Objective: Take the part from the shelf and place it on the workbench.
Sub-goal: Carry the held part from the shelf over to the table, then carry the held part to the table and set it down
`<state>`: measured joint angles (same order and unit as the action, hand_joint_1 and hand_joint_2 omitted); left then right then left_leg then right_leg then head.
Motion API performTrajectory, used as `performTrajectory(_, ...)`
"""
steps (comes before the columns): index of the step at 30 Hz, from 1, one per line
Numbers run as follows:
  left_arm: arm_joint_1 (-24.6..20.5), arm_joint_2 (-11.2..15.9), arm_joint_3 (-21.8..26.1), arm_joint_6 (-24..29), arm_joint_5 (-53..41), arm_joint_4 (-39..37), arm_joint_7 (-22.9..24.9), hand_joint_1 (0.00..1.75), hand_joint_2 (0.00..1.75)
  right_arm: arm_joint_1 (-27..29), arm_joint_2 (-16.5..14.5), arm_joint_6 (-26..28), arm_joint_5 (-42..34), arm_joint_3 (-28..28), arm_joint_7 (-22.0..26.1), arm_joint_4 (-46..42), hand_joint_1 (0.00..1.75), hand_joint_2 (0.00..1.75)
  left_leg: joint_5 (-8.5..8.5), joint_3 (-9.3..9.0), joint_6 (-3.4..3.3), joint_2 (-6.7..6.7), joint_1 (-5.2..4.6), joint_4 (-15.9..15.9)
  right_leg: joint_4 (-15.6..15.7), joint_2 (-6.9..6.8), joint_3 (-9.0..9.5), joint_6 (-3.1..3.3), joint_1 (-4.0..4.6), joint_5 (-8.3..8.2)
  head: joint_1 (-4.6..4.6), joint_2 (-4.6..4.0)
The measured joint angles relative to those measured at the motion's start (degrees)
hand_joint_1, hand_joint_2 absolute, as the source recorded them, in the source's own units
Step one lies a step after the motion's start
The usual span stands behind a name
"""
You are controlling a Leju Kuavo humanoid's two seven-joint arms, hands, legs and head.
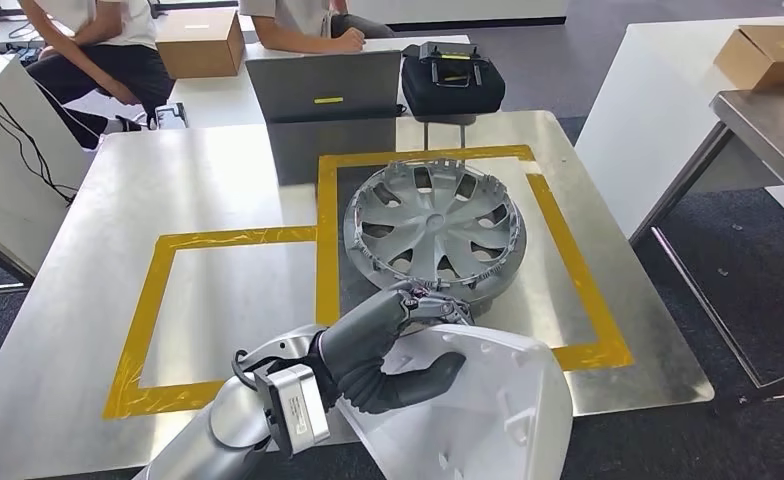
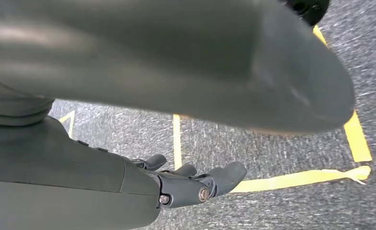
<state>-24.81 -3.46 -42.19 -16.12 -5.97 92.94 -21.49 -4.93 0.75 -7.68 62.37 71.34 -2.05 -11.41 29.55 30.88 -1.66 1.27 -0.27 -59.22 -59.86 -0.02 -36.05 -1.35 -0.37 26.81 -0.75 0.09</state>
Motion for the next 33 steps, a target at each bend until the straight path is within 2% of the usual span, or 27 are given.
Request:
performTrajectory(1, 0.26, 0.08, 0.17, 0.35, -0.32, -0.08, -0.20, 1.75, 1.75, 0.07, 0.03, 0.07, -0.10, 0.00, 0.00, 0.00, 0.00, 0.00, 0.20, 0.13, 0.27, 0.03, -0.06, -0.14, 0.47, 0.03, 0.09, 0.27, 0.10, -0.06, 0.01, 0.00)
performTrajectory(3, 0.90, 0.22, 0.56, 1.90, -1.87, -0.10, -0.54, 1.75, 1.75, 0.25, 0.04, 0.21, -0.27, 0.00, 0.01, 0.00, 0.00, 0.00, 0.37, 0.08, -0.03, -0.02, -0.20, -0.10, 0.81, 0.08, 0.40, 0.35, 0.13, -0.85, -0.08, 0.00)
performTrajectory(5, 1.55, 0.40, 0.99, 4.08, -4.09, -0.04, -0.97, 1.75, 1.75, 0.32, 0.02, 0.33, -0.47, 0.00, 0.04, 0.00, 0.00, 0.00, 0.46, -0.32, -0.44, -0.12, -0.27, 0.28, 0.90, 0.17, 0.60, 0.41, 0.14, -0.96, -0.19, 0.00)
performTrajectory(9, 2.79, 0.84, 2.22, 7.89, -7.99, 0.62, -1.49, 1.75, 1.75, 0.29, 0.01, 0.45, -0.63, 0.00, 0.08, 0.00, 0.00, 0.00, 0.54, -0.82, 0.13, -0.22, -0.26, 1.10, 0.90, 0.22, 0.69, 0.98, 0.18, -0.62, -0.20, 0.00)
performTrajectory(14, 3.56, 1.43, 4.45, 14.06, -14.97, 1.35, -0.81, 1.75, 1.75, 0.25, -0.15, 0.34, -0.27, 0.00, 0.09, 0.00, 0.00, 0.00, 0.54, -1.17, 0.91, -0.23, -0.24, 1.55, 0.89, 0.22, 0.89, 1.24, 0.16, -0.45, -0.20, 0.00)
performTrajectory(18, 3.34, 2.43, 6.87, 22.37, -25.04, -1.35, -1.22, 1.75, 1.75, 0.19, -0.21, 0.22, -0.02, -0.01, 0.21, 0.00, 0.00, 0.00, 0.49, -1.25, 1.10, -0.23, -0.16, 1.57, 0.88, 0.22, 0.99, 1.28, 0.15, -0.45, -0.19, 0.00)
performTrajectory(25, 1.55, 4.06, 10.24, 36.10, -39.49, -14.76, -0.68, 1.75, 1.75, 0.25, -0.56, 0.18, -0.14, 0.00, 0.89, 0.00, 0.00, 0.00, 0.39, -1.38, 1.24, -0.23, -0.21, 1.56, 0.92, 0.23, 1.12, 1.22, 0.12, -0.56, -0.19, -0.01)
performTrajectory(33, -6.59, 4.96, 14.91, 49.35, -51.79, -37.75, 3.39, 1.75, 1.75, 0.28, -0.79, 0.11, 0.01, 0.00, 1.05, 0.00, 0.00, 0.00, 0.38, -1.42, 1.25, -0.25, -0.29, 1.52, 0.93, 0.24, 1.15, 1.16, 0.08, -0.63, -0.19, -0.01)
